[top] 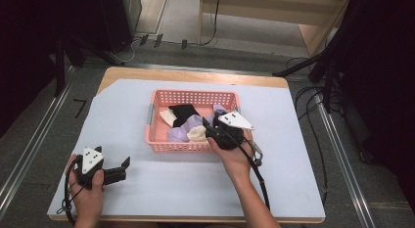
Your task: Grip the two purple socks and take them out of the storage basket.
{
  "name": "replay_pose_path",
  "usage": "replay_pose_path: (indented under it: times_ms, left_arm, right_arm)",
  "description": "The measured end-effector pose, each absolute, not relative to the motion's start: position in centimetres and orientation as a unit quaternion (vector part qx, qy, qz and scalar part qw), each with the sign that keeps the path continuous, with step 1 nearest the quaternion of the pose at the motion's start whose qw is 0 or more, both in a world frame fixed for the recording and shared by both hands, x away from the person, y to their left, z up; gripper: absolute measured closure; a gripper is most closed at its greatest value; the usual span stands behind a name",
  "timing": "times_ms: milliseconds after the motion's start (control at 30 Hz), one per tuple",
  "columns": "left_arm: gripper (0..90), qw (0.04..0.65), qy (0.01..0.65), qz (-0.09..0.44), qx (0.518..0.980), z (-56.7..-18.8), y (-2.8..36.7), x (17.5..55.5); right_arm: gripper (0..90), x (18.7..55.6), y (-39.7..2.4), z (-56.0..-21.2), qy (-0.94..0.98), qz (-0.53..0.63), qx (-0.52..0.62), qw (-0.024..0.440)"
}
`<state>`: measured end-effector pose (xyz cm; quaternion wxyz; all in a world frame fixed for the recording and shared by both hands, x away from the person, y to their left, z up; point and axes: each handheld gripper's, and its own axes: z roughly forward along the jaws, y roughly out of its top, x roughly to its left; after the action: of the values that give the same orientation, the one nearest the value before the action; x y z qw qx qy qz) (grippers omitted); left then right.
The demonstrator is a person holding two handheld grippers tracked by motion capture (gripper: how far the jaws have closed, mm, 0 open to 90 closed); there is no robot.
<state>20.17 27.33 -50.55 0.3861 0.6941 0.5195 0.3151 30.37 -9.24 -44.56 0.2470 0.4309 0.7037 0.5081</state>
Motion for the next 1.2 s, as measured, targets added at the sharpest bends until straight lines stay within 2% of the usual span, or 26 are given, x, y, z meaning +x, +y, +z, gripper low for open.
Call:
replay_pose_path:
  times_ms: [300,667,967,1067,1200]
  left_arm:
    - [0.6,0.386,0.520,0.314,0.694,-50.6,27.4,20.2]
    - [0.6,0.385,0.521,0.310,0.696,-50.5,27.4,20.2]
    - [0.6,0.385,0.521,0.309,0.697,-50.5,27.4,20.3]
    - [0.6,0.386,0.522,0.309,0.696,-50.5,27.4,20.3]
    - [0.6,0.387,0.522,0.307,0.695,-50.5,27.4,20.3]
  right_arm:
    - [55.0,31.9,-6.9,-45.1,0.719,0.490,0.433,0.236]
    - [57.9,33.9,-5.0,-45.3,0.739,0.457,0.455,0.196]
    - [55.5,35.3,-3.1,-45.5,0.770,0.407,0.456,0.183]
    - [51.7,35.8,-2.6,-45.7,0.781,0.381,0.468,0.163]
    - [53.3,36.2,-2.2,-45.9,0.791,0.347,0.481,0.150]
